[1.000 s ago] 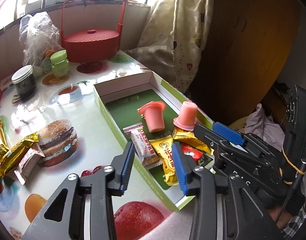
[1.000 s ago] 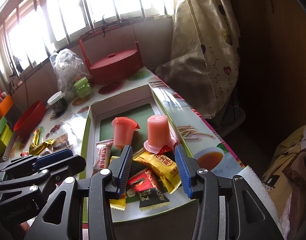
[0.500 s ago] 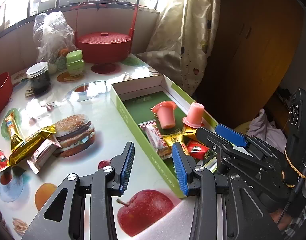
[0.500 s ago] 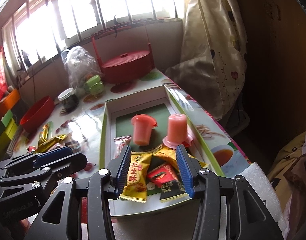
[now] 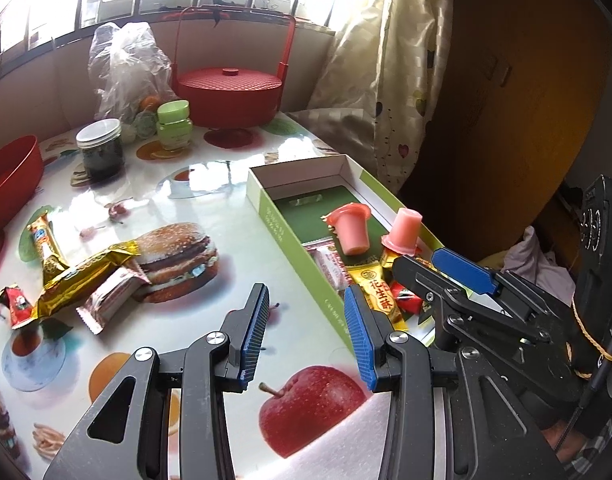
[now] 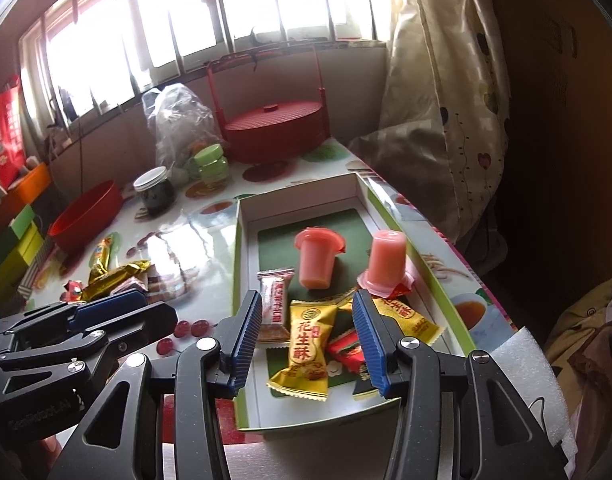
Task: Organize snacks
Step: 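Move both open grippers back toward the loose snacks on the table, then grasp a red-and-black candy with the left gripper while the right grasps a white-and-red nougat bar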
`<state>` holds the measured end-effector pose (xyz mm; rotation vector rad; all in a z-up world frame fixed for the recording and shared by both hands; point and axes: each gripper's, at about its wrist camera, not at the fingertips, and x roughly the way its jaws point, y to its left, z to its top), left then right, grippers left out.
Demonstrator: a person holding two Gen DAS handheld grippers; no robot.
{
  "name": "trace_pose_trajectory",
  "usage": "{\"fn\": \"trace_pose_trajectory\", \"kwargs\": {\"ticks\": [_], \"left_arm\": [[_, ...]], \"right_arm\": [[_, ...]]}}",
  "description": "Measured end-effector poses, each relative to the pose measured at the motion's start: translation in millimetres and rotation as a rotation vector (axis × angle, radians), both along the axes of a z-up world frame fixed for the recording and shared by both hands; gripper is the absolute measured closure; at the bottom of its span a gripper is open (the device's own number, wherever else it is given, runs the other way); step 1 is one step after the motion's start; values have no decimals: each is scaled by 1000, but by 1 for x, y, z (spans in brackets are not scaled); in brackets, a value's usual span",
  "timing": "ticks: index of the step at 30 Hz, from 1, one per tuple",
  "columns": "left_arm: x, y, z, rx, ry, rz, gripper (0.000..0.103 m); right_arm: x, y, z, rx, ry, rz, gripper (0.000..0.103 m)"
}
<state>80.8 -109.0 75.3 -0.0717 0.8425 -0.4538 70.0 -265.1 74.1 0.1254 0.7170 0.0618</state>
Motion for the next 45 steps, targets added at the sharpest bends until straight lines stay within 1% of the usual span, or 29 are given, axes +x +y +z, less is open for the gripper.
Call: {"fn": "trace_pose_trajectory", "kwargs": {"ticks": [7,16,21,24,31,38,45], "left_arm": [[-2,16,0,4,-1,38,62],[-2,44,-8,1,15,102,62],[-1,67,-14,2,30,158,62],[-2,78,-16,11,24,183,62],[0,107,-21,2,35,246,62],[4,146,-27,-3,44,333,62],[9,182,-35,-2,61,410,62]], "right_arm": [[3,16,0,-5,-1,37,55],[9,40,-2,-10,12,93,53],[14,57,-4,-10,16,129,52],[17,66,-6,-16,20,152,52],[25,85,-10,-15,34,197,51],[37,108,-14,-23,56,245,51],[55,135,-22,11,91,287,51]]}}
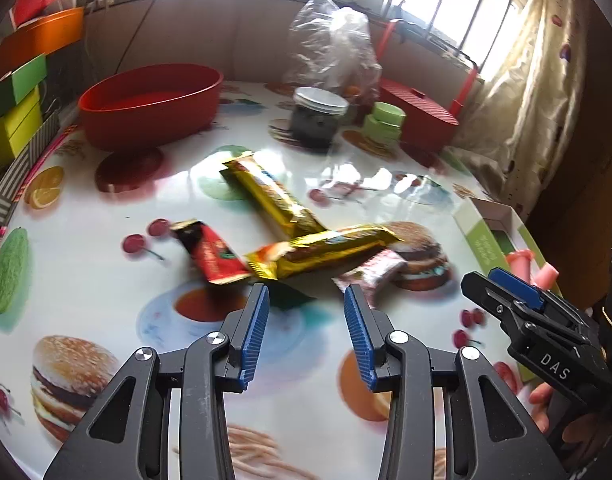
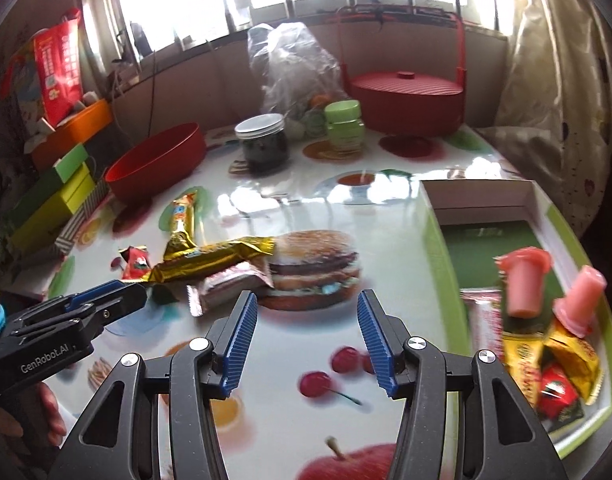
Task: Organize snacks
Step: 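Grasp a red-and-black candy with the left gripper while the right grasps a white-and-red nougat bar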
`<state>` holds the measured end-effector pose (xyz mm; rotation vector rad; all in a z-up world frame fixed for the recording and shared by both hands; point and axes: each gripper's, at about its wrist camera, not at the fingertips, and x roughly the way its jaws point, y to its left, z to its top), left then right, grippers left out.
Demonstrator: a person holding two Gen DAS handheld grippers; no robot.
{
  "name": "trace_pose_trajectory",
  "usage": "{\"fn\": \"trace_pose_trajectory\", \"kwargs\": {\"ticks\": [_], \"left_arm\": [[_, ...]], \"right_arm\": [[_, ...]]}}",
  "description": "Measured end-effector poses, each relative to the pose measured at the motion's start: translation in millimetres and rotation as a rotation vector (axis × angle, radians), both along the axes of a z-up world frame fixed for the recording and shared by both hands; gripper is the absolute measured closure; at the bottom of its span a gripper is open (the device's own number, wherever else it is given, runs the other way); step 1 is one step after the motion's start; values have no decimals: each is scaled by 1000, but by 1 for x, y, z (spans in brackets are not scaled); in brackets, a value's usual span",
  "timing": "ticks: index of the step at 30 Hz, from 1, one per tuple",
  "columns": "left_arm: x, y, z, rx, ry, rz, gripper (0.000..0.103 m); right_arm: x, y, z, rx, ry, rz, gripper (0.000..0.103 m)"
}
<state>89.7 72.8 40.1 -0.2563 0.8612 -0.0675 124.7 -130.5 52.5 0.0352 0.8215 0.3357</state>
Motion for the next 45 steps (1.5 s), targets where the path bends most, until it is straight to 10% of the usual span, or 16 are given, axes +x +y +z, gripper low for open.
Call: {"fn": "trace_pose_trajectory", "kwargs": {"ticks": [45], "left_arm": [[41,58,-28,13,77,86,62]], "right_arm": [[40,50,-37,-116,101,-65,41]]}}
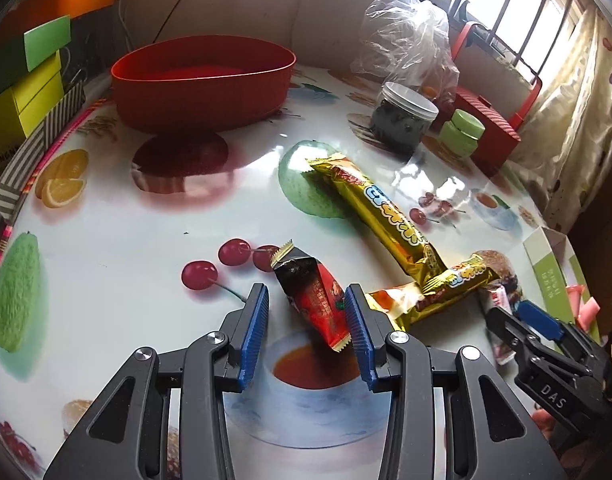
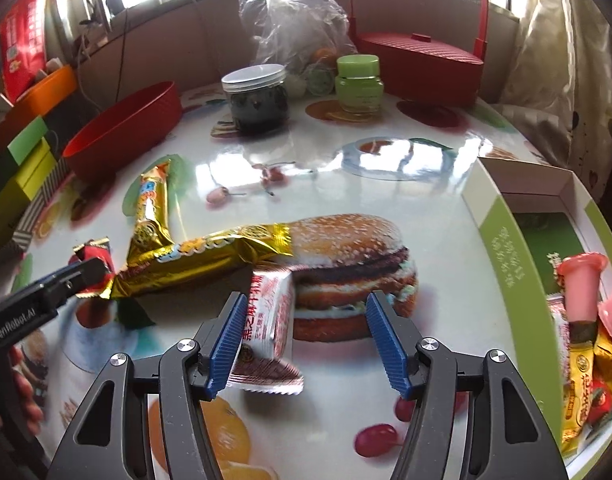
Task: Organize snacks
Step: 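Grasp a red-and-black candy with the left gripper while the right grasps a white-and-red nougat bar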
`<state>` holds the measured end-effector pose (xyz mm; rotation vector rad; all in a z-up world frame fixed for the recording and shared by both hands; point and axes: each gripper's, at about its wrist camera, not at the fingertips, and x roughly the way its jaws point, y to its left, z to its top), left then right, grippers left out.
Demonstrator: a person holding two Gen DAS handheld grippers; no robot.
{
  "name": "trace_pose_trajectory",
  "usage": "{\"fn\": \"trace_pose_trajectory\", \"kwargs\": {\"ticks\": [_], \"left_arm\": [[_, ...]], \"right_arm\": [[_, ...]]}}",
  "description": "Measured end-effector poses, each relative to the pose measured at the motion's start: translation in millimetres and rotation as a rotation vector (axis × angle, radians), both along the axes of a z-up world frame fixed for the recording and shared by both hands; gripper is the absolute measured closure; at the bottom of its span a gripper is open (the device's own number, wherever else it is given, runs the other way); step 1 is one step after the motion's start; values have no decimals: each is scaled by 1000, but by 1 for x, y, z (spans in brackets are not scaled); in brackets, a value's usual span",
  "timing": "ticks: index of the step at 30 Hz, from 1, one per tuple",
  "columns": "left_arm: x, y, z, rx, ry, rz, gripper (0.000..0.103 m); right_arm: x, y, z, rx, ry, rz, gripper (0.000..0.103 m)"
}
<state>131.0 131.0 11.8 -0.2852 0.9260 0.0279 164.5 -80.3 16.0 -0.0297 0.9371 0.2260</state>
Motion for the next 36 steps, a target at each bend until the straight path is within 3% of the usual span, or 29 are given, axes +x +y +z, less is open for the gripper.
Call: {"fn": "trace_pose_trajectory", "kwargs": {"ticks": [14,16,23,36], "left_arm": [[-3,-2,-1,31,-16,-3,62],[-5,-2,-1,29,-19,-2,62],[-8,-2,-2,9,-26,-9,79],[-18,-8,5,-6,-56,-41,85]], "right_arm": [[-8,-8,0,-57,-9,-37,42],[-9,-10,1,-56,-11,-43,45],[-11,-15,2,-53,-17,-65,60],[-18,-17,4,-32,-25,-49,73]]}}
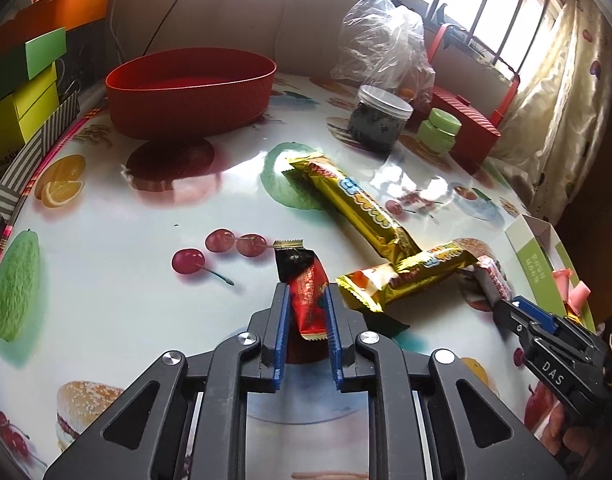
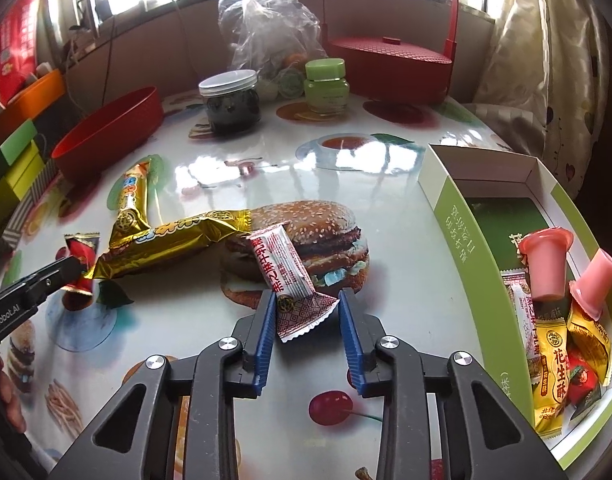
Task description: Organize snacks
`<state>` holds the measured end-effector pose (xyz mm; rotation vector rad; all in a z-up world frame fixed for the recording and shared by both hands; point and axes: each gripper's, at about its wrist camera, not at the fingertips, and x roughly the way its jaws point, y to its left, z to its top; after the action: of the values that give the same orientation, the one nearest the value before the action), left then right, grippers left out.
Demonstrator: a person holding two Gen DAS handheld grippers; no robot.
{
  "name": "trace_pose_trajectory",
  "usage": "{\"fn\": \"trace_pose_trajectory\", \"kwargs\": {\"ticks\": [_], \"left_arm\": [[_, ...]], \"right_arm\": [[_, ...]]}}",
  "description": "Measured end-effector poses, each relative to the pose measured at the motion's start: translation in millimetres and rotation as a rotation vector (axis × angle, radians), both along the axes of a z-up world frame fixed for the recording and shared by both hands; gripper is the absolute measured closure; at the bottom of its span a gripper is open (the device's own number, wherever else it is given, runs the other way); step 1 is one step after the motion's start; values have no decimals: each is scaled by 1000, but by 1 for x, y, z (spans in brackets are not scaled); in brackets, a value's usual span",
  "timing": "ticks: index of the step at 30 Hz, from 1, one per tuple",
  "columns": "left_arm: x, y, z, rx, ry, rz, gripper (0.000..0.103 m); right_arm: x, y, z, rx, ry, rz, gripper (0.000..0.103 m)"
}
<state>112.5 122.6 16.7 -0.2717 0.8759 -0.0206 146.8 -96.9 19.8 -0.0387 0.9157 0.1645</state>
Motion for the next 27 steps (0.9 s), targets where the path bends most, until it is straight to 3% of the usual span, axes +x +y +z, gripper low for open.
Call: {"fn": "trace_pose_trajectory", "kwargs": {"ticks": [14,18,23,27], "left_arm": [[-19,-4,3,-8,-11,-23,86],[-14,0,2,-43,7,-7,85],[-3,1,0,-51,19,19,64],[9,1,-5,-22,43,41,63]], "right_arm": [[-16,-3,6,14,-19,28,74],[-16,-3,5,14,-16,26,74],[-15,-3,1,22,5,38,74],[-14,-3,0,25,9,39,73]]}}
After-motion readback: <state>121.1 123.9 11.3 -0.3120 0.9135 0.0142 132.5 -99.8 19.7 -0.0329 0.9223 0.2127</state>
